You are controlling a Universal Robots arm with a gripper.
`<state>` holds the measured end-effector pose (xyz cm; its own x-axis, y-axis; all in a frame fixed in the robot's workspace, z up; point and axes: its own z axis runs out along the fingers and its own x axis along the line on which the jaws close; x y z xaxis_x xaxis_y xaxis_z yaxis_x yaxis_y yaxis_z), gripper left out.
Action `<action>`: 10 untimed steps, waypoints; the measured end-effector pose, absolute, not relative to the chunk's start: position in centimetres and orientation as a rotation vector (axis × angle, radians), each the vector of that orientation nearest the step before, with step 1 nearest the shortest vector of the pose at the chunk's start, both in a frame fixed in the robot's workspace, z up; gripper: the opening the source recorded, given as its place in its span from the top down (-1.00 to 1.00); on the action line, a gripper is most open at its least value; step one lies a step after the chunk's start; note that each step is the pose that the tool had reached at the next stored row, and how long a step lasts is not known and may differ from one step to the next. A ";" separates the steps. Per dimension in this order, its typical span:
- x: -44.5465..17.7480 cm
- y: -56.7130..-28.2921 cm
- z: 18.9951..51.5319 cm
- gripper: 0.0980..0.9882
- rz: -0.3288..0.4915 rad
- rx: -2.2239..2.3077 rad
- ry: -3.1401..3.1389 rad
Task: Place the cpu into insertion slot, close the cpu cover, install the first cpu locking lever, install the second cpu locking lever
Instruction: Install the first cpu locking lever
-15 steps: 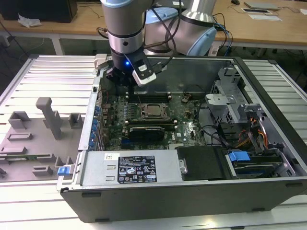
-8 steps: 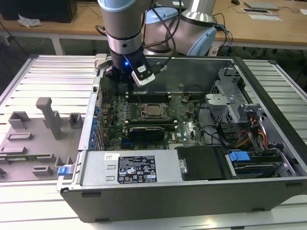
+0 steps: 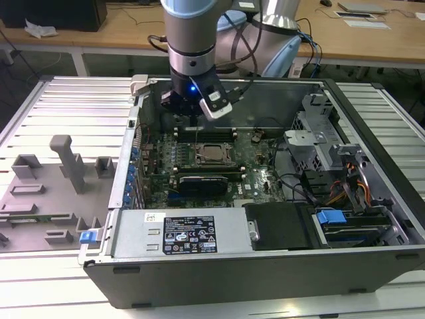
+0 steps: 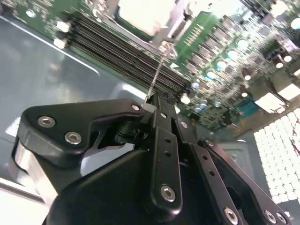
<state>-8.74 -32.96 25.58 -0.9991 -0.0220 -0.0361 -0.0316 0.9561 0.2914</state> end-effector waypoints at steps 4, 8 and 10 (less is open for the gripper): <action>-6.9 -33.0 25.6 0.98 0.461 -0.040 3.085; -6.6 -33.0 25.3 0.98 0.459 -0.042 3.075; -6.6 -33.0 25.1 0.98 0.456 -0.045 3.061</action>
